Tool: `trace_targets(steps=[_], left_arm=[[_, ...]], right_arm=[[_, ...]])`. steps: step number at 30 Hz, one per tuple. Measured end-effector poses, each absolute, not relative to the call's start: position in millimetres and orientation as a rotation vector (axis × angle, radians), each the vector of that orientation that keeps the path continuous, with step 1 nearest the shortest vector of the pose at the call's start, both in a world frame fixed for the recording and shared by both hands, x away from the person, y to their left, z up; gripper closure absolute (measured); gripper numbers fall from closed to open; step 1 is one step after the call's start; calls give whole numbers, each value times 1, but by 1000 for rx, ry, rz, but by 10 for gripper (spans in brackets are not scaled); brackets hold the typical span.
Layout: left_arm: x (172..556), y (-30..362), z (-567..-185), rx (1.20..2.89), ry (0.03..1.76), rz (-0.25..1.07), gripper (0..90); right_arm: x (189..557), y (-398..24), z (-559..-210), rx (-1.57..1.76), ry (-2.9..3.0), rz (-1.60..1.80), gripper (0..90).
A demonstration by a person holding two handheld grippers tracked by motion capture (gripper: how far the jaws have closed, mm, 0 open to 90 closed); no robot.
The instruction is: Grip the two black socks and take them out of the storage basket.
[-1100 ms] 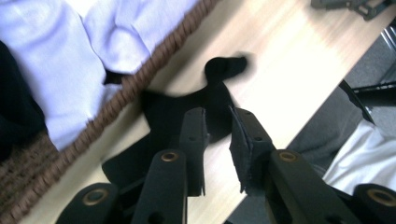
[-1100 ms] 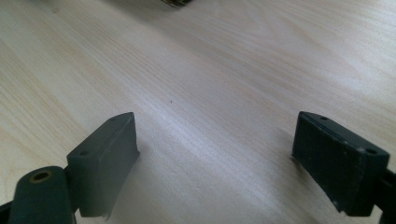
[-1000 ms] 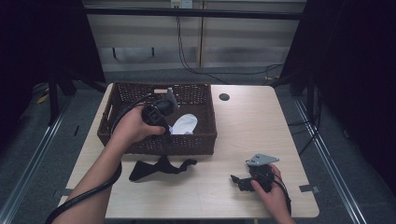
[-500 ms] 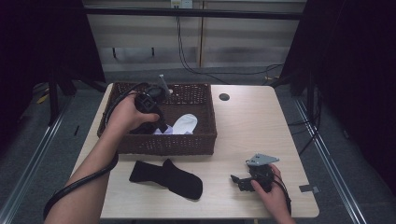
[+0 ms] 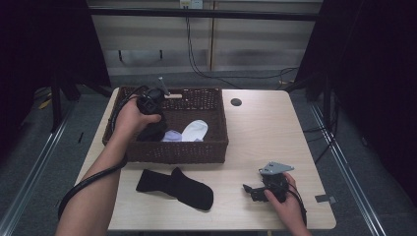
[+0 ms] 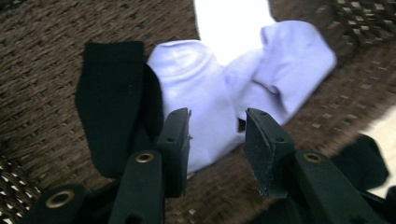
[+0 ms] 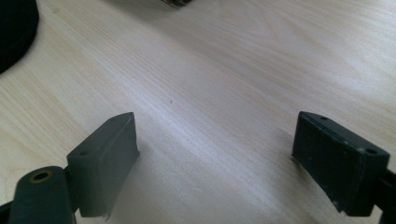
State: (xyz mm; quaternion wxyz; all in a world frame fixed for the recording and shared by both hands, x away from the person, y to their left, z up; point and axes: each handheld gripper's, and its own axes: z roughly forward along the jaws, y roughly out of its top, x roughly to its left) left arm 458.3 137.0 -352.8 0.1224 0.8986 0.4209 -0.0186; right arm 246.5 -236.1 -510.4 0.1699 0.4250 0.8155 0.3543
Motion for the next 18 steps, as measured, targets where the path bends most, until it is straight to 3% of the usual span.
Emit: trace_targets(steps=[18], left_arm=[[492, 164, -409, 2603, 1412, -7, 547]], right_arm=[[247, -236, -510, 1206, 2317, 1007, 132]])
